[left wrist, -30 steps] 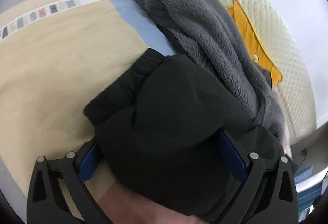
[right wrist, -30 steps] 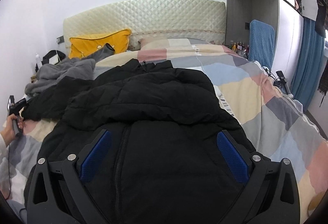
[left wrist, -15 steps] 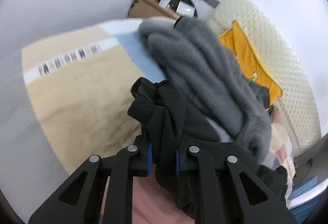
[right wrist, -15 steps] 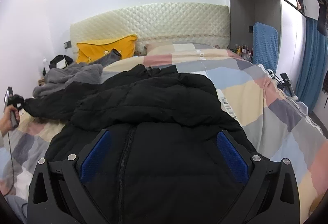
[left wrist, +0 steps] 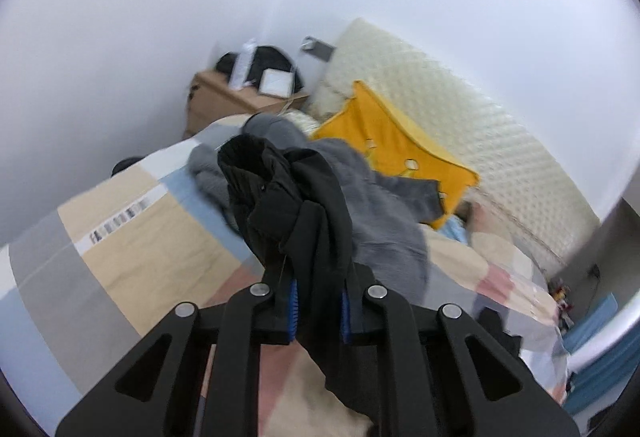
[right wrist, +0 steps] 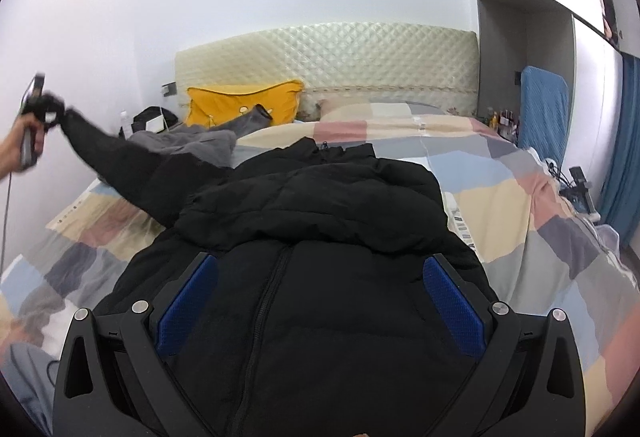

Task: Fold large clothes

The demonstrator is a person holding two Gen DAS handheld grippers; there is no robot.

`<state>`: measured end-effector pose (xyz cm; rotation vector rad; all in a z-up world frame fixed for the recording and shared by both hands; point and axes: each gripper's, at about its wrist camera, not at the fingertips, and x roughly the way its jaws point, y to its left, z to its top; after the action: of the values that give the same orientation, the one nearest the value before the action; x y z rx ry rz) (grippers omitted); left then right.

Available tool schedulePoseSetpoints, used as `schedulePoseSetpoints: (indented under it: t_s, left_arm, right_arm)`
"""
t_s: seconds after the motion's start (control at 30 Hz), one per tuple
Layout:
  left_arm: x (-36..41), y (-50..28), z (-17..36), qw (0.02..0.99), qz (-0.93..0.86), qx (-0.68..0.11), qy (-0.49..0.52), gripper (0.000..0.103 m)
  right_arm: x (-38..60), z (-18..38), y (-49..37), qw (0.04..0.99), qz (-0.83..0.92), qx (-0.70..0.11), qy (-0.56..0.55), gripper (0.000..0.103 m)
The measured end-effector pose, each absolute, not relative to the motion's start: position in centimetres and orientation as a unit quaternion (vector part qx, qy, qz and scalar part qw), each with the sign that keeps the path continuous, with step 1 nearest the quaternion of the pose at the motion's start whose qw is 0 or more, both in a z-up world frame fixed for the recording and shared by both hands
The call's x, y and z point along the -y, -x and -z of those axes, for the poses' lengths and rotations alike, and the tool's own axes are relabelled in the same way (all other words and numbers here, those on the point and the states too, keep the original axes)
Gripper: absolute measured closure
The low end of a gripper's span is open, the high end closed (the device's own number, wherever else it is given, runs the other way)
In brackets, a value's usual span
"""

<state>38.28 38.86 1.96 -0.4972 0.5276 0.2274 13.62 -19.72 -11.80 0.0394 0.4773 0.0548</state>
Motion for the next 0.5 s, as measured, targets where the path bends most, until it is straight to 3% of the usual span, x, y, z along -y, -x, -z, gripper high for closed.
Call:
schedulePoseSetpoints:
  t_s: [0.5]
  left_arm:
    - [-22.5,-34.8,-12.5,0.967,-0.012,-0.206,0.149,0.087]
  right_arm:
    - [24.1,9.6,-10.9,0.982,-0.028,-0.183,-0.045,0.000]
